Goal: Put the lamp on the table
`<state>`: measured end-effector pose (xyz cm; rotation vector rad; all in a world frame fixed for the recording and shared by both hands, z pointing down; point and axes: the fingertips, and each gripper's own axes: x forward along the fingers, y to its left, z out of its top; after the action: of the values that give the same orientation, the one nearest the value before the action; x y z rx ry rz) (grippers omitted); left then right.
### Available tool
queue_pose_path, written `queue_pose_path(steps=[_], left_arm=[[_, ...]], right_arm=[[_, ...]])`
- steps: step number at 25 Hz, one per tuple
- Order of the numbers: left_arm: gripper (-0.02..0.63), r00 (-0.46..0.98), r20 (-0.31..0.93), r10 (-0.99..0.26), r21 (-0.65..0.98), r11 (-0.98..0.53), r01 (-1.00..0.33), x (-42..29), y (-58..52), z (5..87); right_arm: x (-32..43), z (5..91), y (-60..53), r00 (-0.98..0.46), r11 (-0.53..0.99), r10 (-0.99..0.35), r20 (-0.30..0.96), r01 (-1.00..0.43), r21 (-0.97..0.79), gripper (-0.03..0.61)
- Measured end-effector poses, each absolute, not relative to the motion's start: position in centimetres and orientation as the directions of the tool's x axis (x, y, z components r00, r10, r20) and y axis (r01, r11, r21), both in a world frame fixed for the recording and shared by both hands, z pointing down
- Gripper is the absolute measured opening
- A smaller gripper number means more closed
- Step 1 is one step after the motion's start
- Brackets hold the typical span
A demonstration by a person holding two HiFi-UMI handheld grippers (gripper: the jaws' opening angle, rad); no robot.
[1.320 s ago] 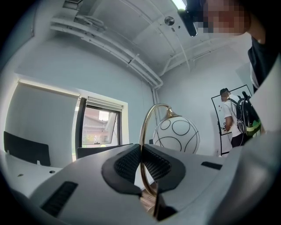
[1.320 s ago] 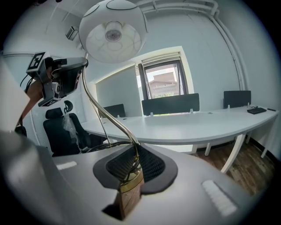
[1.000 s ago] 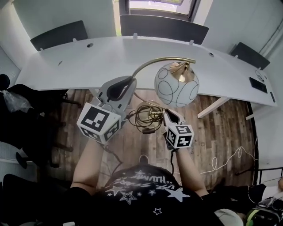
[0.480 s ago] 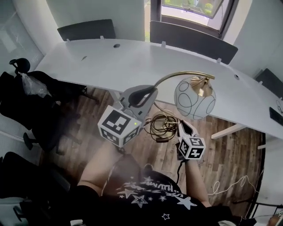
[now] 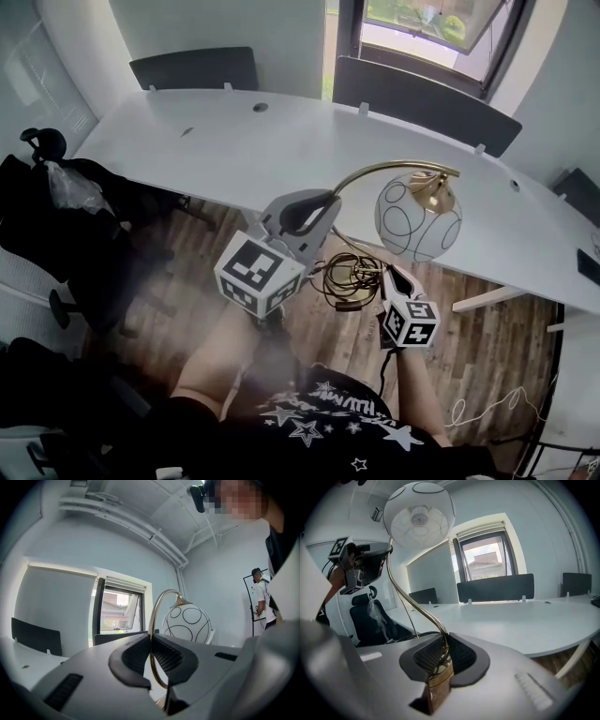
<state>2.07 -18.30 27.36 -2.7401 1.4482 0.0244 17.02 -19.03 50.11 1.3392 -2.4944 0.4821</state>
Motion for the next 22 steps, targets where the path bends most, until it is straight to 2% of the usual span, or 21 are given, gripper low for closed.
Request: queue_pose_path(steps=[11, 22], left_arm=[[0.031, 0.638, -0.040, -0.769, -0.046, -0.636, -0.770, -3.6, -27.8, 24.4], [0.031, 0.683, -0.058, -0.728, -0.015, -0.684, -0.730, -13.6, -35.5, 24.2]], right_arm=[[11.0, 47.3, -27.6, -0.489, 0.471, -0.771, 0.408, -0.869, -0.152, 0.038], [1.7, 47.0, -34.6, -0.435, 0.418, -0.789, 0.435, -0.898, -0.140, 0.039]])
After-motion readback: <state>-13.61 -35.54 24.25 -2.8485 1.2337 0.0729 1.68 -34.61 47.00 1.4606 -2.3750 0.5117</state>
